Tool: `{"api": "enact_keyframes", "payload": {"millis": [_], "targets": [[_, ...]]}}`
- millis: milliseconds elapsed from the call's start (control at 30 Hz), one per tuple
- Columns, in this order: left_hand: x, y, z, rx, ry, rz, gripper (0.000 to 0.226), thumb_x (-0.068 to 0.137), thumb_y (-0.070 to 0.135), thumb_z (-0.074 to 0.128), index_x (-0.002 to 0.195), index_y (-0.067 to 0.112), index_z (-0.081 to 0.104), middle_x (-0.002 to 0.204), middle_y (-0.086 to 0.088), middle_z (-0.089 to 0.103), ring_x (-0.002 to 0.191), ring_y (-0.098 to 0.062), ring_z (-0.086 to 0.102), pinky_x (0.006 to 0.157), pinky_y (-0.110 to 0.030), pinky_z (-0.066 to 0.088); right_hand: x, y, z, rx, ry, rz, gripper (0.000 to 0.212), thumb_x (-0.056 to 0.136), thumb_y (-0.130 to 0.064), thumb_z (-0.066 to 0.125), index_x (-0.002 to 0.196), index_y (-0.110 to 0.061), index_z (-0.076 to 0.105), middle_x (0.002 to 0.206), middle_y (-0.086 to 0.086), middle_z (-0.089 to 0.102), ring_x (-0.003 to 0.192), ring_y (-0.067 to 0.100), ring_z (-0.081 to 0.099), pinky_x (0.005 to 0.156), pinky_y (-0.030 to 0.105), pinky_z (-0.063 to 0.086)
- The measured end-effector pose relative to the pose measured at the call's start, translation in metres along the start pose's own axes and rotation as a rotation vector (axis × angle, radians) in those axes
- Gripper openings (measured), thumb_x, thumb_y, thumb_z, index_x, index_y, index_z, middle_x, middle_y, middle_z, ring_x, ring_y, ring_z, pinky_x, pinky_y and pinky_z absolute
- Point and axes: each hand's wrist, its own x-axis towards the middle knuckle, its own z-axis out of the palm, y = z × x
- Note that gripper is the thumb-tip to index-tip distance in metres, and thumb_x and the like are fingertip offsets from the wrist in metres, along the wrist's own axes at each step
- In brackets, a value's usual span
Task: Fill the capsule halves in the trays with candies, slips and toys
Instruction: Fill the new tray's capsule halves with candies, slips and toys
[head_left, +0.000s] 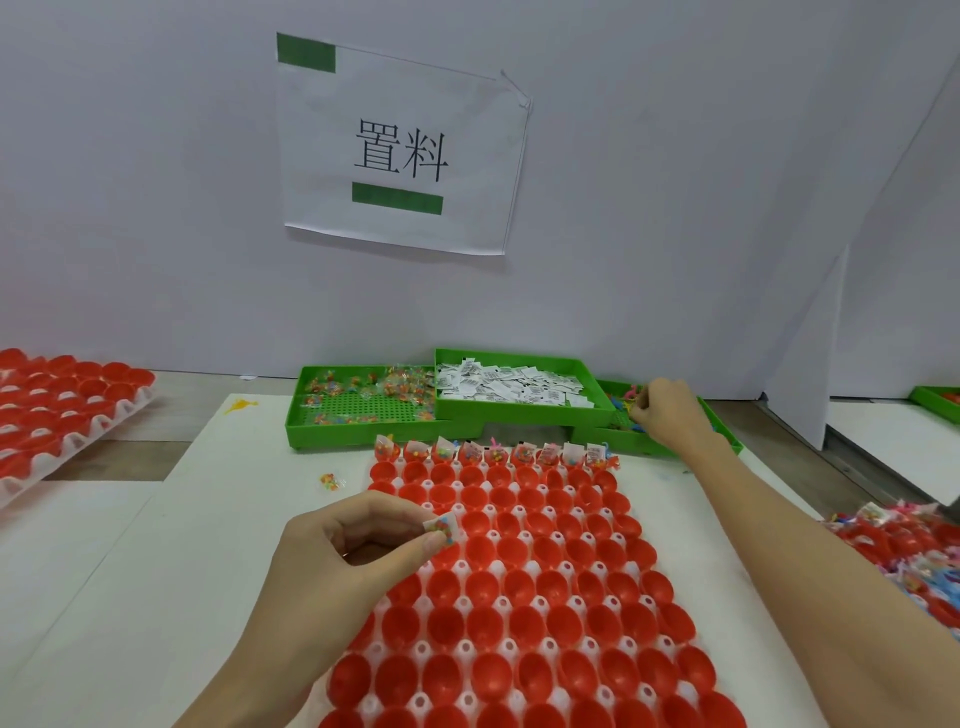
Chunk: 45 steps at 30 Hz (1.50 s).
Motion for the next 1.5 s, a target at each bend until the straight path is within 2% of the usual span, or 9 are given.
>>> {"api": "enact_keyframes", "payload": {"millis": [67, 200, 400, 567, 667, 1133, 1233, 1333, 1500], "targets": [[-0.001, 0.001, 0.0, 0.004, 0.002, 0.003, 0.02, 0.068, 0.025, 0.089, 0.085, 0.019, 0.081, 0.086, -0.006, 0.08, 0.082, -0.018, 0.077, 0.072, -0.015, 0.057, -0.008, -0.004, -0.008, 0.155, 0.083, 0.032, 0.023, 0.091, -0.011, 0.066, 0.08, 0.009, 0.07, 0.073, 0.024, 0.071, 0.062, 0.033, 0.062, 0.063, 0.042, 0.054], [-0.003, 0.004, 0.001, 0.015, -0.008, 0.017, 0.02, 0.069, 0.025, 0.089, 0.086, 0.018, 0.081, 0.086, -0.007, 0.08, 0.084, -0.019, 0.077, 0.074, -0.017, 0.058, -0.045, -0.028, -0.034, 0.52, 0.171, 0.013, 0.013, 0.09, -0.019, 0.071, 0.088, -0.007, 0.075, 0.082, 0.005, 0.074, 0.076, 0.019, 0.066, 0.071, 0.03, 0.047], [-0.008, 0.009, 0.005, 0.028, -0.069, 0.057, 0.018, 0.071, 0.023, 0.089, 0.087, 0.024, 0.083, 0.086, -0.003, 0.081, 0.084, -0.018, 0.078, 0.076, -0.018, 0.059, -0.159, -0.074, -0.072, 0.906, -0.079, -0.319, 0.006, 0.091, -0.027, 0.075, 0.095, -0.029, 0.079, 0.09, -0.011, 0.078, 0.085, 0.003, 0.072, 0.074, 0.012, 0.052], [-0.01, 0.012, 0.007, 0.052, -0.113, 0.103, 0.017, 0.071, 0.019, 0.089, 0.087, 0.023, 0.083, 0.085, -0.003, 0.081, 0.083, -0.018, 0.079, 0.075, -0.017, 0.059, -0.209, -0.109, -0.066, 0.937, -0.343, -0.485, 0.008, 0.095, -0.019, 0.072, 0.098, -0.025, 0.077, 0.095, -0.005, 0.077, 0.091, 0.011, 0.073, 0.084, 0.024, 0.058], [-0.01, 0.011, 0.008, 0.045, -0.11, 0.12, 0.017, 0.07, 0.02, 0.09, 0.085, 0.022, 0.083, 0.085, -0.006, 0.08, 0.082, -0.021, 0.079, 0.075, -0.019, 0.06, -0.225, -0.119, -0.055, 0.934, -0.431, -0.543, 0.007, 0.095, -0.017, 0.072, 0.098, -0.021, 0.075, 0.092, -0.002, 0.076, 0.087, 0.013, 0.072, 0.08, 0.028, 0.058], [-0.011, 0.006, 0.015, 0.031, -0.02, 0.179, 0.02, 0.065, 0.019, 0.089, 0.081, 0.027, 0.082, 0.081, -0.005, 0.079, 0.077, -0.018, 0.078, 0.074, -0.019, 0.06, -0.23, -0.119, -0.053, 1.0, -0.484, -0.548, 0.011, 0.096, -0.031, 0.071, 0.099, -0.023, 0.077, 0.092, 0.0, 0.076, 0.084, 0.013, 0.073, 0.078, 0.025, 0.058], [-0.011, 0.007, 0.013, 0.033, -0.019, 0.243, 0.033, 0.065, 0.024, 0.088, 0.096, 0.032, 0.078, 0.083, -0.006, 0.078, 0.076, -0.02, 0.077, 0.073, -0.024, 0.061, -0.231, -0.12, -0.053, 1.031, -0.505, -0.546, 0.015, 0.087, -0.029, 0.081, 0.098, -0.02, 0.076, 0.095, 0.002, 0.077, 0.089, 0.019, 0.075, 0.082, 0.032, 0.061], [-0.012, 0.005, 0.009, 0.158, -0.046, 0.351, 0.032, 0.07, 0.023, 0.088, 0.098, 0.034, 0.077, 0.084, 0.002, 0.078, 0.078, -0.017, 0.077, 0.074, -0.024, 0.061, -0.228, -0.119, -0.054, 1.006, -0.524, -0.555, 0.013, 0.086, -0.023, 0.083, 0.097, -0.019, 0.077, 0.094, 0.003, 0.078, 0.088, 0.019, 0.076, 0.082, 0.028, 0.06], [-0.009, 0.008, 0.001, 0.448, -0.098, 0.63, 0.032, 0.074, 0.016, 0.088, 0.104, 0.023, 0.078, 0.089, 0.014, 0.075, 0.081, -0.002, 0.074, 0.074, -0.018, 0.06, -0.222, -0.123, -0.06, 0.886, -0.52, -0.63, 0.013, 0.087, -0.022, 0.081, 0.1, -0.023, 0.078, 0.096, -0.002, 0.077, 0.087, 0.016, 0.074, 0.082, 0.033, 0.061]]}}
